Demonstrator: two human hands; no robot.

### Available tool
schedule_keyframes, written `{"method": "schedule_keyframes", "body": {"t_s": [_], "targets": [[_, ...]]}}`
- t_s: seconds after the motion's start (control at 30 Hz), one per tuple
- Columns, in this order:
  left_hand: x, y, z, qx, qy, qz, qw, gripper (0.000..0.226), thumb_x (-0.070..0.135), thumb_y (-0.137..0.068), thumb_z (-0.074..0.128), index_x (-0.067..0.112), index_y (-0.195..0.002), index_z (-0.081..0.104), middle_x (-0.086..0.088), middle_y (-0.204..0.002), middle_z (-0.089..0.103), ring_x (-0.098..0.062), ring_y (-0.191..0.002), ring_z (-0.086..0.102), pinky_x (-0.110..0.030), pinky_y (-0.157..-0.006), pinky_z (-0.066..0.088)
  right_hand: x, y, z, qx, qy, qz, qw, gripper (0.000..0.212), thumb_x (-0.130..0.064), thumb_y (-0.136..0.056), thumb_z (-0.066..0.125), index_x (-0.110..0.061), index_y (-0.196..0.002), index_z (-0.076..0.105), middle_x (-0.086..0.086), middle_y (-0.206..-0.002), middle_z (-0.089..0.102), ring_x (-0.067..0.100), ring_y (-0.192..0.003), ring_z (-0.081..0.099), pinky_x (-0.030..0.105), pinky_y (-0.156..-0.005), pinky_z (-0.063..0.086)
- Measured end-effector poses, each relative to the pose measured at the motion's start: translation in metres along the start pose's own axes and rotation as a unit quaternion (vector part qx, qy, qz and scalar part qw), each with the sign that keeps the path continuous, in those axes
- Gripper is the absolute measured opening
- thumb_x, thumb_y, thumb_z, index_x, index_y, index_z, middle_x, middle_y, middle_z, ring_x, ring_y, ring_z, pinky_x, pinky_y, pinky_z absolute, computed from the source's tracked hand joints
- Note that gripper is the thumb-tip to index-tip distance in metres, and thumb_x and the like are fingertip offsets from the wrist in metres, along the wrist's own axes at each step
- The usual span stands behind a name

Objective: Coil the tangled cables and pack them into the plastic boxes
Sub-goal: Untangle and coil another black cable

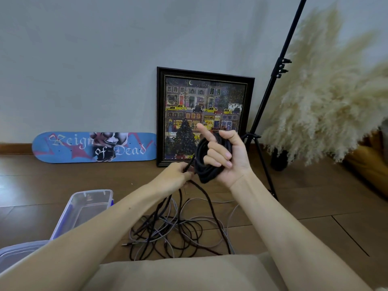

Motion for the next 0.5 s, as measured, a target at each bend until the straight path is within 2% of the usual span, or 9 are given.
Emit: {"method": "schedule_keyframes", "body": {"t_s": [0.07, 0.13, 0.2, 0.3, 0.37, 0.43, 0.47, 0.5], "targets": [[-0.014, 0.002, 0.005, -0.029, -0.034, -0.049, 0.998, 0.026, 0.002, -0.087, 0.06, 0.01, -0.111, 0.059, -0.003, -0.099, 0.063, -0.014, -0.094, 0.058, -0.025, -0.087, 0.045, -0.015, 0.001, -0.003, 0.042, 0.001, -0.046, 0.998, 0.054, -0.02, -0.077, 0.053, 0.001, -0.127, 0.054, -0.005, -0.034, 0.036, 0.007, -0.023, 0.03, 0.018, -0.031, 0.028], [-0.02, 0.01, 0.015, -0.072, -0.065, -0.068, 0.993, 0.037, -0.003, -0.085, 0.057, 0.009, -0.12, 0.053, 0.003, -0.088, 0.063, -0.007, -0.086, 0.058, -0.018, -0.079, 0.044, -0.027, 0.003, -0.01, 0.086, 0.014, -0.079, 0.993, 0.058, -0.025, -0.083, 0.048, -0.002, -0.136, 0.049, -0.005, -0.036, 0.034, 0.007, -0.025, 0.029, 0.018, -0.033, 0.029], [-0.019, 0.015, 0.023, -0.094, -0.085, -0.063, 0.99, 0.044, -0.005, -0.083, 0.056, 0.011, -0.123, 0.049, 0.007, -0.084, 0.06, -0.004, -0.079, 0.056, -0.019, -0.079, 0.045, -0.033, 0.004, -0.019, 0.129, 0.061, -0.103, 0.984, 0.051, -0.028, -0.087, 0.048, -0.005, -0.133, 0.046, -0.006, -0.039, 0.034, 0.007, -0.029, 0.028, 0.02, -0.037, 0.032], [-0.013, 0.015, 0.03, -0.093, -0.143, -0.037, 0.985, 0.051, 0.0, -0.078, 0.061, 0.019, -0.124, 0.049, 0.012, -0.086, 0.059, -0.016, -0.092, 0.057, -0.034, -0.095, 0.045, -0.034, 0.003, -0.02, 0.173, 0.142, -0.136, 0.965, 0.028, -0.034, -0.097, 0.046, -0.014, -0.117, 0.046, -0.003, -0.047, 0.041, 0.01, -0.038, 0.032, 0.023, -0.052, 0.037], [-0.01, 0.018, 0.037, -0.111, -0.168, -0.032, 0.979, 0.054, 0.003, -0.077, 0.062, 0.023, -0.125, 0.047, 0.013, -0.089, 0.058, -0.017, -0.097, 0.056, -0.038, -0.099, 0.042, -0.029, 0.001, -0.016, 0.189, 0.193, -0.13, 0.954, 0.021, -0.034, -0.096, 0.052, -0.014, -0.092, 0.053, -0.002, -0.051, 0.046, 0.012, -0.042, 0.037, 0.026, -0.062, 0.038], [-0.007, 0.022, 0.043, -0.128, -0.156, -0.029, 0.979, 0.06, 0.002, -0.078, 0.063, 0.022, -0.131, 0.043, 0.011, -0.093, 0.058, -0.014, -0.093, 0.055, -0.032, -0.093, 0.044, -0.023, 0.0, -0.015, 0.215, 0.299, -0.109, 0.923, 0.032, -0.029, -0.093, 0.059, -0.01, -0.068, 0.054, 0.001, -0.05, 0.048, 0.014, -0.043, 0.04, 0.028, -0.065, 0.039], [-0.005, 0.024, 0.045, -0.133, -0.146, -0.026, 0.98, 0.064, 0.002, -0.078, 0.064, 0.021, -0.135, 0.041, 0.009, -0.096, 0.058, -0.012, -0.092, 0.054, -0.027, -0.087, 0.045, -0.021, 0.0, -0.016, 0.225, 0.35, -0.106, 0.903, 0.036, -0.026, -0.093, 0.061, -0.018, -0.061, 0.046, 0.004, -0.051, 0.048, 0.015, -0.044, 0.041, 0.03, -0.065, 0.04], [-0.002, 0.025, 0.046, -0.137, -0.139, -0.024, 0.98, 0.066, 0.001, -0.079, 0.063, 0.02, -0.137, 0.039, 0.006, -0.1, 0.058, -0.012, -0.091, 0.054, -0.024, -0.08, 0.046, -0.02, 0.002, -0.015, 0.243, 0.386, -0.114, 0.883, 0.04, -0.023, -0.093, 0.062, 0.004, -0.065, 0.053, 0.009, -0.053, 0.048, 0.017, -0.045, 0.04, 0.032, -0.064, 0.039]]}}
Point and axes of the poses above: each hand's wrist, its own y-axis away from the middle knuckle, its own z-axis out of the palm, x = y × z, the point moved 7 cm from there along -y, towards the middle knuckle
